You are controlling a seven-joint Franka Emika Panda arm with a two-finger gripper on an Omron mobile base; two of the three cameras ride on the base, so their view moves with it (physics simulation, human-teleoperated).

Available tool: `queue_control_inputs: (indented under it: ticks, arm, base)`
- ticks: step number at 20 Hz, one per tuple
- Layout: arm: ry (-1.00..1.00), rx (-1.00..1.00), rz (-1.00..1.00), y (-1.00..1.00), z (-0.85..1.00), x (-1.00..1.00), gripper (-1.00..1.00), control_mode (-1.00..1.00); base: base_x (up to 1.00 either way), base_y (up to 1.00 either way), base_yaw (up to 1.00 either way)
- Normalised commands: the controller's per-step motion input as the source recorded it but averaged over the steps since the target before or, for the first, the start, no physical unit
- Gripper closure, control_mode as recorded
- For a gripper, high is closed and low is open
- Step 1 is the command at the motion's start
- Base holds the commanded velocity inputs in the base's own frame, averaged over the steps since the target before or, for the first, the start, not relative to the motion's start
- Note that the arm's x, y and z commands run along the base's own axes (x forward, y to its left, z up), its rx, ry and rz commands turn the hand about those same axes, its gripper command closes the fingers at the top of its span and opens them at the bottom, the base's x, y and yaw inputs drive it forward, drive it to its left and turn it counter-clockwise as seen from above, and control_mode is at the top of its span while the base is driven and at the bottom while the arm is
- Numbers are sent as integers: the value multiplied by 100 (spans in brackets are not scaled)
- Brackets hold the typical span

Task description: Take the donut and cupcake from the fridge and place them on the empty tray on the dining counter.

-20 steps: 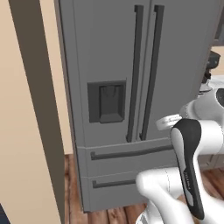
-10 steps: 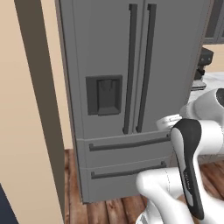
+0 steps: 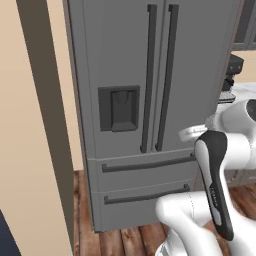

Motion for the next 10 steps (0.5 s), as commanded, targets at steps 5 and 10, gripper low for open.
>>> queue_control_inputs:
  ticks: [5, 10]
  arm:
    - [-21, 5, 0, -19, 0, 95, -100, -100]
    - [-14, 5, 0, -1, 0, 100, -100, -100]
  base:
    - [0, 0, 0]
    - [0, 0, 0]
